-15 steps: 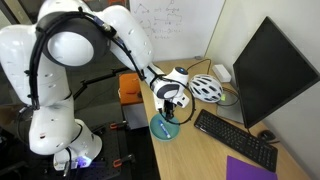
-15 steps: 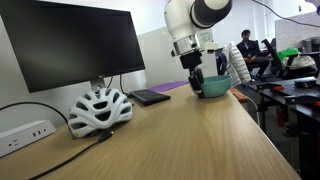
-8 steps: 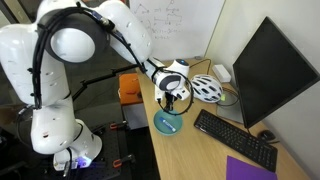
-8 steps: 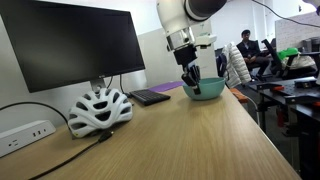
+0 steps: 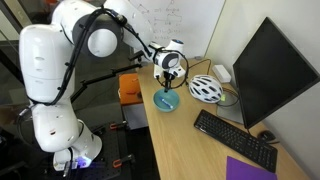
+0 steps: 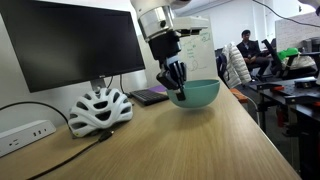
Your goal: Move the bowl to the left
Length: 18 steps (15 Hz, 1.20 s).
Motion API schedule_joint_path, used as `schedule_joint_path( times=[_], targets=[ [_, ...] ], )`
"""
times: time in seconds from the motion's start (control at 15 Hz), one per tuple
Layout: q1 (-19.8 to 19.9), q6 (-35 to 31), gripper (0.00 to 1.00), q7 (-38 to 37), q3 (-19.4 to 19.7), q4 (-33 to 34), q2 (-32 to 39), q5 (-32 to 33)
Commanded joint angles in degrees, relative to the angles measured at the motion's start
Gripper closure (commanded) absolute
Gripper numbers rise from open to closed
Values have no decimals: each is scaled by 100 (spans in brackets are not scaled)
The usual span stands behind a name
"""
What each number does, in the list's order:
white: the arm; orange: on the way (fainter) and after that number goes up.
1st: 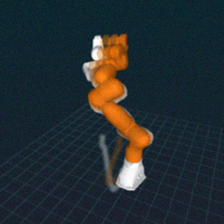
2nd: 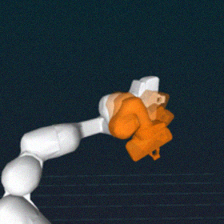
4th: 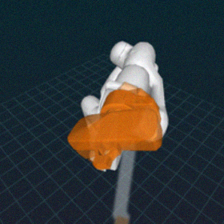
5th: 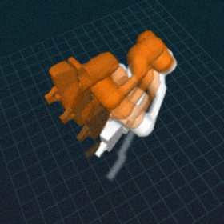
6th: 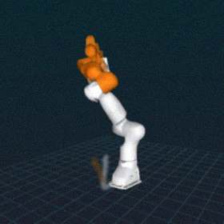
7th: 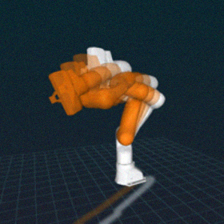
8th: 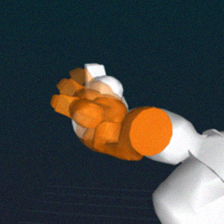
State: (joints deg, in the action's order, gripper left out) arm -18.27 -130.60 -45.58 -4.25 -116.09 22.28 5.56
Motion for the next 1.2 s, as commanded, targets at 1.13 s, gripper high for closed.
schedule_joint_path(
  times=[1.13],
  targets=[
    [-1001, 2075, 63, -552, -34, 4190, 2489, -392]
  ],
)
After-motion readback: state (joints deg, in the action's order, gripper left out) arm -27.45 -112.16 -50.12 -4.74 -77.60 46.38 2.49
